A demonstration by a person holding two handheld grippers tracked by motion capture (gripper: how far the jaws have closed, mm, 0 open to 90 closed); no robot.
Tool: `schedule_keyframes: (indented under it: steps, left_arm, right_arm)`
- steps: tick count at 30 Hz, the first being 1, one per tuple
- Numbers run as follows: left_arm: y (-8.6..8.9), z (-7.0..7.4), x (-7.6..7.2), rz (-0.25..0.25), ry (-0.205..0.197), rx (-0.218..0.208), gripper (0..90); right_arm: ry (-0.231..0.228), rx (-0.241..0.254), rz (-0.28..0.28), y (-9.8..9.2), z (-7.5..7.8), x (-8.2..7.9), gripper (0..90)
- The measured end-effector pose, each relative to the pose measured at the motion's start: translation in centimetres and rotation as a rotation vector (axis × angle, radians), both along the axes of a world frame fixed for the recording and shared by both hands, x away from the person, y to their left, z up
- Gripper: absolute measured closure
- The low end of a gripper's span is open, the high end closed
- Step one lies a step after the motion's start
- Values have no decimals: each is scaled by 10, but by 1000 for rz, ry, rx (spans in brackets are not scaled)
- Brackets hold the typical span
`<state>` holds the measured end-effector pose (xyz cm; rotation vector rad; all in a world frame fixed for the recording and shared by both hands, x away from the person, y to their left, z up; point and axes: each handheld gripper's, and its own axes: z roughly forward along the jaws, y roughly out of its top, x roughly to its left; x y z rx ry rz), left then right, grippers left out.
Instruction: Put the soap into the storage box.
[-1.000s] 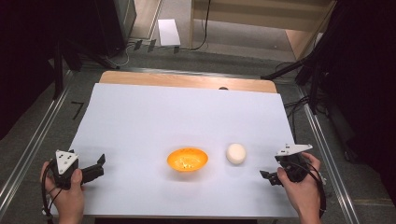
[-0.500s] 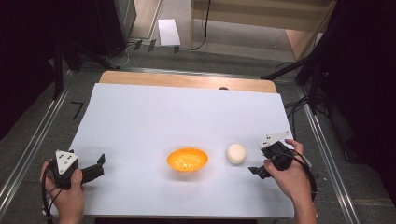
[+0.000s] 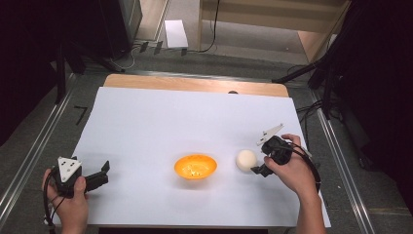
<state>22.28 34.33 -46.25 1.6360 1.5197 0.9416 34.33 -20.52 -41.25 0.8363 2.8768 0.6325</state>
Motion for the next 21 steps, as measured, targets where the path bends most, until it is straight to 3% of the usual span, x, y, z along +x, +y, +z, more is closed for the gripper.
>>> schedule_keyframes:
  steps: [11,21]
  left_arm:
    - [0,0,0,2,3,-1,0]
    - [0,0,1,0,4,2,0]
  right_arm:
    - [-5,23,11,13,-17,5,170]
    - [-5,58,-17,17,-27,8,258]
